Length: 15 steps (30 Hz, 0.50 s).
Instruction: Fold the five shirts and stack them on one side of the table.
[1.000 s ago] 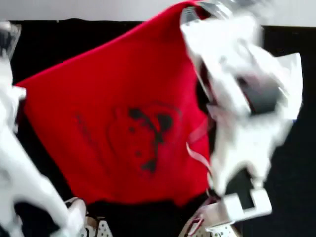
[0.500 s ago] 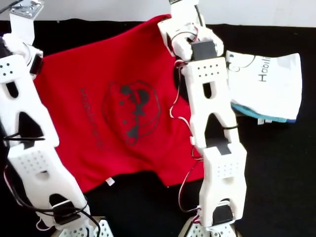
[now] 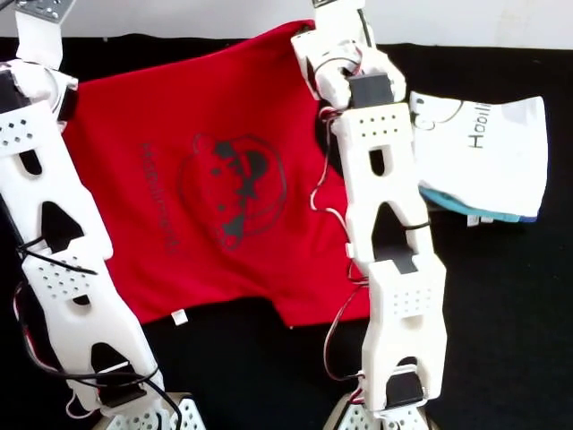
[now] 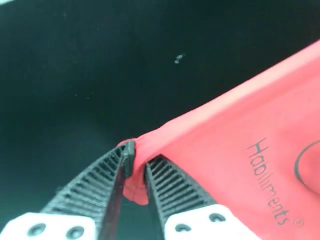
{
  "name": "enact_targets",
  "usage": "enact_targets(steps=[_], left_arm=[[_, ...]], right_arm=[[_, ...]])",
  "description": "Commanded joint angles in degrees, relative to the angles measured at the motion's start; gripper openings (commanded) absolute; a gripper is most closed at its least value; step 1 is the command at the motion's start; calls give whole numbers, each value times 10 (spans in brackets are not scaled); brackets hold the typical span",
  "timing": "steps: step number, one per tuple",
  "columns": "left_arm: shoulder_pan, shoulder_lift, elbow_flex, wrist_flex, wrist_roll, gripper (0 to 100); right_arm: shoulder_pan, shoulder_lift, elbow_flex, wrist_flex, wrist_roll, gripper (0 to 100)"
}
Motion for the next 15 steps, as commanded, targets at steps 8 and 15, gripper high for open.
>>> enact_targets(steps=[8, 15], left_arm=[[-7, 39, 76, 55, 8, 8], [-26, -114, 283, 57, 8, 8]], right_arm=[[7, 44, -14, 229, 1, 8], [4, -25, -15, 379, 2, 8]])
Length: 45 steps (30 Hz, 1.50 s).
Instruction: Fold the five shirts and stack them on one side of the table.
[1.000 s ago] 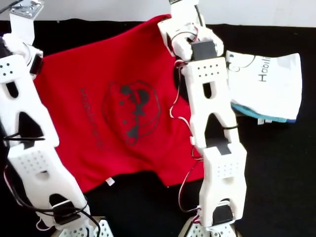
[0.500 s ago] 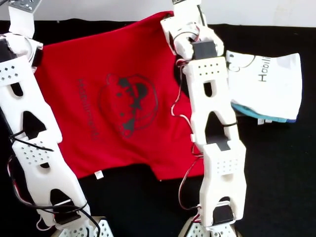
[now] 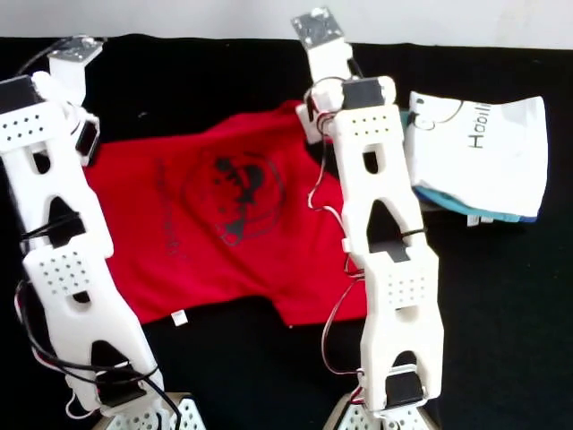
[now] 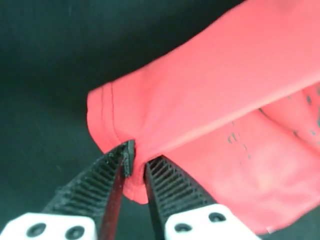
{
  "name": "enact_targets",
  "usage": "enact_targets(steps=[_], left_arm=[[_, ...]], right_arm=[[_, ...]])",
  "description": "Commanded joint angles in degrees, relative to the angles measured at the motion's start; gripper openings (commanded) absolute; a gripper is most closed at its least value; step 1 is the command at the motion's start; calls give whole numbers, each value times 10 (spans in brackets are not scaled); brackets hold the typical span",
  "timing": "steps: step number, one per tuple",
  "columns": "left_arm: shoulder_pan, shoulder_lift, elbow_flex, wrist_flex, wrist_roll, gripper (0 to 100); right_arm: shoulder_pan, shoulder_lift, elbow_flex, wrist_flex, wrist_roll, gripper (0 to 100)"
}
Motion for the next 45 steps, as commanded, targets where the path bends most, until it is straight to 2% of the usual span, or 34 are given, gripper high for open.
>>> enact_targets(steps=[1, 6, 10, 16, 20, 23, 29, 33, 40, 45], left_arm=[[-16, -146, 138, 5, -3, 8], [-9, -330, 415, 3, -74, 8], [-8, -436, 572, 3, -108, 8], [-12, -509, 704, -28, -134, 8], [-17, -520, 780, -60, -134, 8], [-19, -523, 811, -55, -135, 8], [-16, -517, 839, -64, -162, 8], [-19, -517, 870, -117, -161, 8], [-16, -517, 911, -167, -158, 14], [-21, -523, 904, -171, -157, 145]], right_arm=[[3, -77, -15, 72, 4, 8], [3, -115, -9, 167, 4, 8], [5, -148, 43, 168, 2, 8], [-12, -292, 274, 163, 4, 8], [22, -403, 441, 114, 4, 8], [51, -476, 562, 71, 24, 8], [54, -569, 778, -22, 45, 8], [54, -597, 880, -95, 45, 8], [53, -603, 916, -128, 45, 14], [52, -605, 916, -118, 45, 139]])
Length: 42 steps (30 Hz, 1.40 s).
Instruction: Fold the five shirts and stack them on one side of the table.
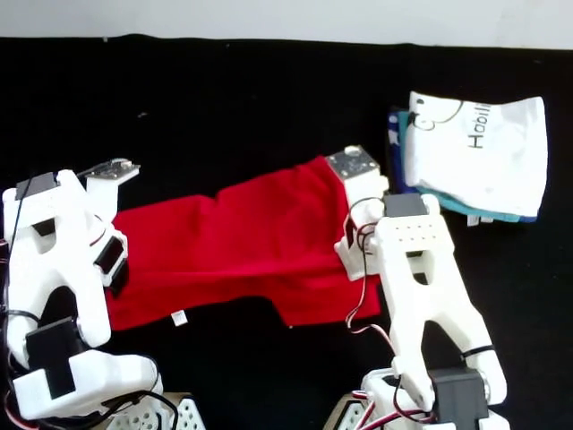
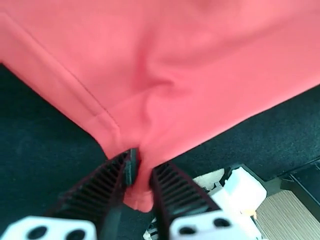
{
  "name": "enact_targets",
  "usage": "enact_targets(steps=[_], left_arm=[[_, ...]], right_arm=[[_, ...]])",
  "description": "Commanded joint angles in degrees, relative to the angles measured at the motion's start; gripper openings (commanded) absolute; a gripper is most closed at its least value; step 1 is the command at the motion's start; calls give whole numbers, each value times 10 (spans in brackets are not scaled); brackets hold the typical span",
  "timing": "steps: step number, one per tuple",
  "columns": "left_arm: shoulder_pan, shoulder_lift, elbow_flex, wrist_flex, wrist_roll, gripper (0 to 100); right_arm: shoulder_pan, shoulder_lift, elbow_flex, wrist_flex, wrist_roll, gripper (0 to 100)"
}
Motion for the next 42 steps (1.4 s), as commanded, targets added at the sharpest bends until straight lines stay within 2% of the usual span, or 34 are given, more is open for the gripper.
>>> enact_targets(steps=[1, 7, 11, 15, 17, 21, 28, 35, 39, 42], left_arm=[[-12, -25, -15, -3, -4, 167], [-40, -24, -170, 90, -7, 181], [-28, -17, -253, 107, 11, 173], [25, 18, -252, 67, 85, 0], [55, 61, -252, 55, 115, 25], [87, 157, -259, 20, 155, 9], [56, 280, -324, -75, 164, 9], [-4, 461, -531, -81, 163, 9], [-15, 565, -713, -5, 164, 9], [-15, 629, -854, 64, 164, 9]], right_arm=[[9, -29, -7, 11, 7, 161], [8, -95, -119, 83, 4, 178], [4, -102, -160, 22, 4, 170], [-16, -45, -163, -71, 4, 39], [-44, 7, -163, -100, 4, 5], [-85, 138, -189, -142, 3, 31], [-70, 364, -360, -170, 3, 31], [-19, 586, -593, -162, 3, 31], [-1, 650, -721, -114, 3, 31], [0, 664, -807, -37, 3, 31]])
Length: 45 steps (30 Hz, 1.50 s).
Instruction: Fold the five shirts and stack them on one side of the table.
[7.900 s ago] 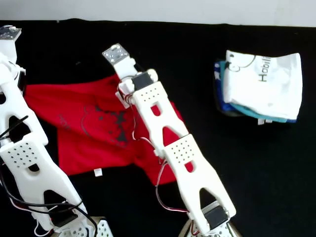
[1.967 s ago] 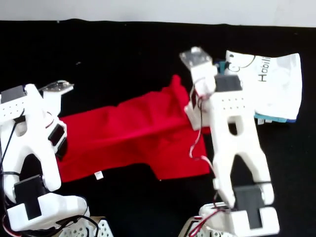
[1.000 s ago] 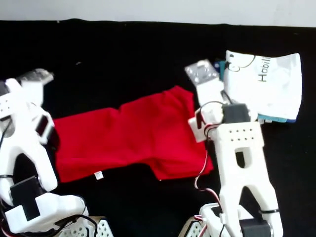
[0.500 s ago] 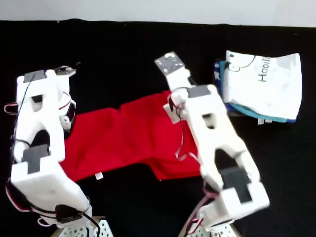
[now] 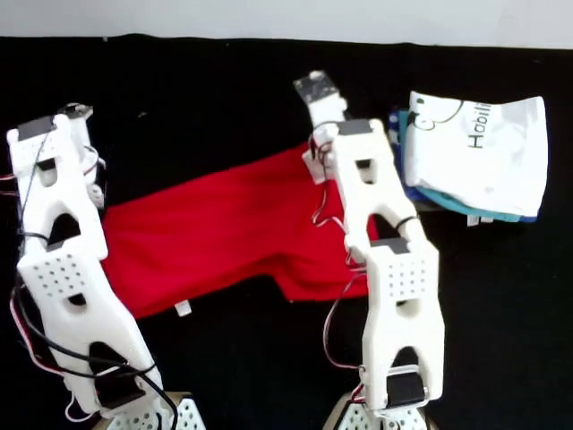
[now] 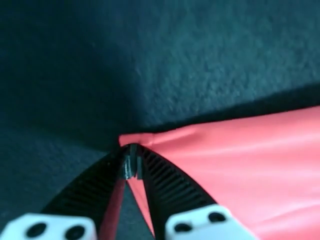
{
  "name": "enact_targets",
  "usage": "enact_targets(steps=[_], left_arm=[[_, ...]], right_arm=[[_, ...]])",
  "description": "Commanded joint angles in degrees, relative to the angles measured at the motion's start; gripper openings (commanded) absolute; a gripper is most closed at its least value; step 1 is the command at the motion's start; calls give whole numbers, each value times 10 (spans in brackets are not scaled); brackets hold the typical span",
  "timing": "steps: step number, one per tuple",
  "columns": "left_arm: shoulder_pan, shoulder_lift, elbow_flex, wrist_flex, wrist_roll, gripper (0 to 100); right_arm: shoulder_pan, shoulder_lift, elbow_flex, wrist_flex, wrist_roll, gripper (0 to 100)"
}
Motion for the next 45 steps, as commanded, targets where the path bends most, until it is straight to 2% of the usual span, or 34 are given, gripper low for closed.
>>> enact_targets(steps=[1, 6, 11, 15, 21, 23, 29, 35, 40, 43, 45], left_arm=[[-9, 68, -190, 67, 2, 9], [-12, 122, -356, 149, 4, 9], [-16, 64, -323, 150, 22, 9], [-10, -61, -183, 151, 24, 9], [33, -322, 157, 149, 19, 9], [53, -400, 273, 142, 18, 9], [86, -533, 585, -35, 19, 9], [83, -536, 705, -132, 18, 9], [19, -496, 686, -169, -50, 9], [-32, -406, 591, -164, -65, 9], [-58, -324, 489, -127, -65, 9]], right_arm=[[19, 1, -116, 88, 3, 31], [15, 0, -259, 245, 3, 30], [14, 5, -400, 346, 3, 30], [15, 0, -456, 384, 3, 30], [28, -11, -472, 384, 3, 30], [34, -45, -468, 384, -18, 30], [31, -189, -326, 384, -35, 30], [27, -318, -116, 383, -36, 30], [26, -411, 69, 371, -36, 30], [26, -459, 191, 320, -35, 30], [25, -486, 276, 267, -36, 30]])
